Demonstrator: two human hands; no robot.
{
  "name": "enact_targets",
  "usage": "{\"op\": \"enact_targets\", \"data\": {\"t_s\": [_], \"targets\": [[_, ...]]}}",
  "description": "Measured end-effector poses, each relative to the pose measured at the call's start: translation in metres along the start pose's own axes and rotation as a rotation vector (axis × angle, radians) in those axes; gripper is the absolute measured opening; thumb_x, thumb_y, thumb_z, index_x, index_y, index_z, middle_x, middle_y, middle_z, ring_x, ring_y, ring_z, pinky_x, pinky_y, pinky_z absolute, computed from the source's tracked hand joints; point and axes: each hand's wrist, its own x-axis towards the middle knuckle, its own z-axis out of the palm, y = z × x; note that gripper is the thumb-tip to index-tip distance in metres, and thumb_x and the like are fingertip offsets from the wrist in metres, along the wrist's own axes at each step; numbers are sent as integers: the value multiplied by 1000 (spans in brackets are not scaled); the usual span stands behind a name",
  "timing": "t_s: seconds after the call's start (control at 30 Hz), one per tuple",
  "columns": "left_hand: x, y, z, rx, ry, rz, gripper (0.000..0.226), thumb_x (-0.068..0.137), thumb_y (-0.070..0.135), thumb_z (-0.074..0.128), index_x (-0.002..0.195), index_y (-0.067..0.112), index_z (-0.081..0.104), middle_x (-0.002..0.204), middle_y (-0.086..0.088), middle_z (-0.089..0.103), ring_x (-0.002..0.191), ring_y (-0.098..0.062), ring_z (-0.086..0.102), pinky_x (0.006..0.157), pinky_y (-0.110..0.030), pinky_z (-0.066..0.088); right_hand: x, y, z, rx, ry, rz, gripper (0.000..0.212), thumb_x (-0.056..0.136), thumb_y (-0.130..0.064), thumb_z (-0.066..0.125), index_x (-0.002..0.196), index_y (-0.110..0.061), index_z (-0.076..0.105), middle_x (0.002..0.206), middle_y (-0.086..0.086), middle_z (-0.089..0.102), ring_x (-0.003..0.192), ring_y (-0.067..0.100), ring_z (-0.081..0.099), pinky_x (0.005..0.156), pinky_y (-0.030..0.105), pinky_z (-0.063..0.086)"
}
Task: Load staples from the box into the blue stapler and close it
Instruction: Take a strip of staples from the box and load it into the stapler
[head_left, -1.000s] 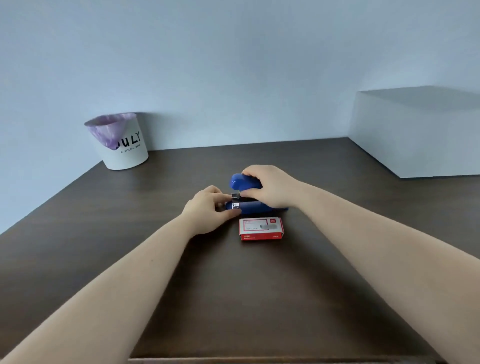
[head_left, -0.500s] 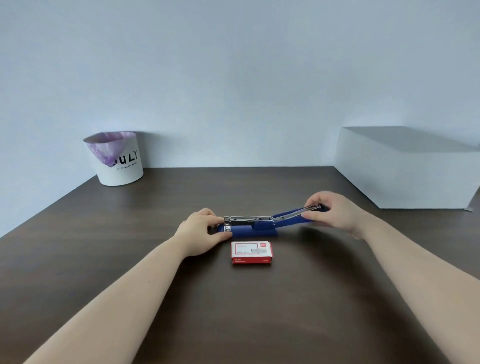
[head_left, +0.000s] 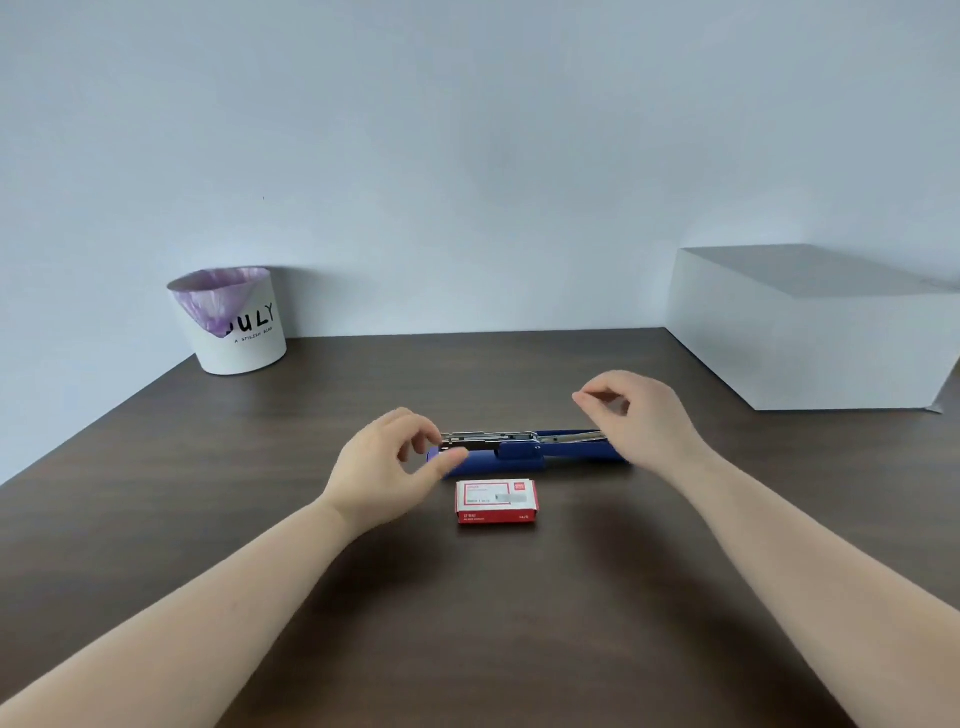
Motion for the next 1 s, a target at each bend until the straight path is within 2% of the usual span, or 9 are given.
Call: {"op": "enact_targets", "data": {"t_s": [0.1,0.2,0.27,0.37,0.5,0.67,0.8,0.9,1.0], "targets": [[-7,18,2,119,-255,70,66,55,80,54,101,33,64,96,20,60,87,5,53,79,-21,43,-16,-20,20,-5,-98,-6,14,87,-22,61,85,-11,70,83,2,70,78,19,58,70,23,40],[-6,26,10,277,-431,105,71,64,74,56,123,36,52,125,17,55,118,-4,45,95,-29,42,-28,-26,34,-16,-267,92,16,89,-24,59,98,-15,69,94,0,68,86,16,59,78,24,42],[-5,28,15,253,-415,101,55,71,64,59,117,34,57,120,13,58,115,-8,49,92,-31,46,-33,-23,36,26,-307,164,18,90,-26,58,101,-15,68,92,0,67,73,13,57,73,25,46],[0,29,18,185,-384,59,46,72,55,64,111,29,60,110,9,63,104,-11,56,89,-32,48,-35,-22,34,186,-351,297,20,92,-28,54,102,-14,65,78,1,67,48,8,51,50,20,44],[3,33,18,91,-321,40,46,71,48,70,109,23,63,108,3,67,98,-16,60,89,-36,50,-37,-22,31,422,-426,364,21,94,-28,53,105,-13,64,89,9,70,58,12,60,48,19,49],[2,39,16,52,-305,48,49,68,51,68,107,22,65,102,2,69,93,-17,62,86,-38,52,-42,-23,25,657,-508,380,21,93,-19,57,110,-9,64,86,8,71,64,12,66,52,18,53],[3,38,11,-21,-273,-2,42,72,41,72,109,22,65,103,5,69,90,-12,61,83,-28,51,-43,-15,20,913,-475,434,22,92,-10,57,113,-9,65,93,7,71,66,11,66,55,17,55],[6,37,3,-72,-254,-31,37,73,40,72,106,24,66,99,7,70,81,-10,60,75,-22,48,-42,-12,18,970,-469,435,27,92,-6,56,117,-12,65,95,10,72,67,11,67,55,19,55],[7,36,-3,-60,-274,-28,38,73,38,73,107,23,65,96,9,67,77,-7,58,69,-16,44,-43,-19,17,996,-465,456,23,93,-20,57,111,-12,67,91,10,71,69,18,67,50,24,54]]}}
